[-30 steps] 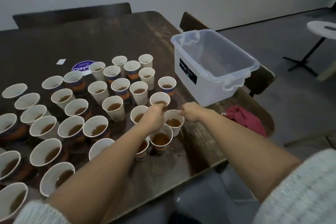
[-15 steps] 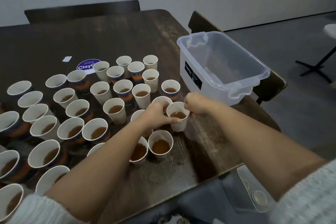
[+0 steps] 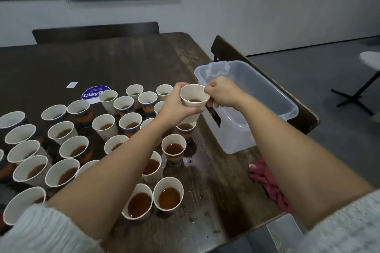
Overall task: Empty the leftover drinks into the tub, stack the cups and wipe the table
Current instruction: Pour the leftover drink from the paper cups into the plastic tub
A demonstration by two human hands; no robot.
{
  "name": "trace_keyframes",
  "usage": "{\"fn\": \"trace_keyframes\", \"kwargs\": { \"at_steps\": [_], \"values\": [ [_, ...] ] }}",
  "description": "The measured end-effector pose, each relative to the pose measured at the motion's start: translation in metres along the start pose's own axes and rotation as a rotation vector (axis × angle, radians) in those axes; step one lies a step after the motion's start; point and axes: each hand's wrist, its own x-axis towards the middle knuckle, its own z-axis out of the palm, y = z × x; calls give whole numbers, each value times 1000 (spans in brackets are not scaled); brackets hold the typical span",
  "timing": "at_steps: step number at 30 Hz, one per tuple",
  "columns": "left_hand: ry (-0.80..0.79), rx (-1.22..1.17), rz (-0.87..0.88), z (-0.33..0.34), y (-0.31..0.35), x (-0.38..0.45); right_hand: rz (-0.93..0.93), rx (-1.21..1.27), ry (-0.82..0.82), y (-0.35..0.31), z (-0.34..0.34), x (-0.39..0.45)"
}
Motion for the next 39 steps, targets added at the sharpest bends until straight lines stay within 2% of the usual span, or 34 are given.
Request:
{"fn": "trace_keyframes", "kwargs": {
  "at_steps": [5,9,11,13,15,20,24,26,32,39],
  "values": [
    [98,-17,8,13,19,33,-2,301,71,24,-17,21],
    [148,-22,19,34,32,66,141,674,-171,47,-35,37],
    [126,-32,26,44,36,79,145,822,-280,61,-42,44],
    [104,-46,38,57,38,91,141,917,-332,75,-50,51],
    [88,-62,37,70,38,99,151,963,-315,87,-55,58],
    [-90,5,-21,93,25,117,183,882,-185,113,-57,69],
    [-108,442,-305,95,-7,123,241,817,-21,129,-53,77],
    [-90,537,-364,102,-15,120,253,762,62,138,-49,84],
    [33,429,-323,113,-30,112,174,535,231,156,-35,93],
    [56,376,-290,114,-36,112,140,399,263,171,-38,103]
  ]
}}
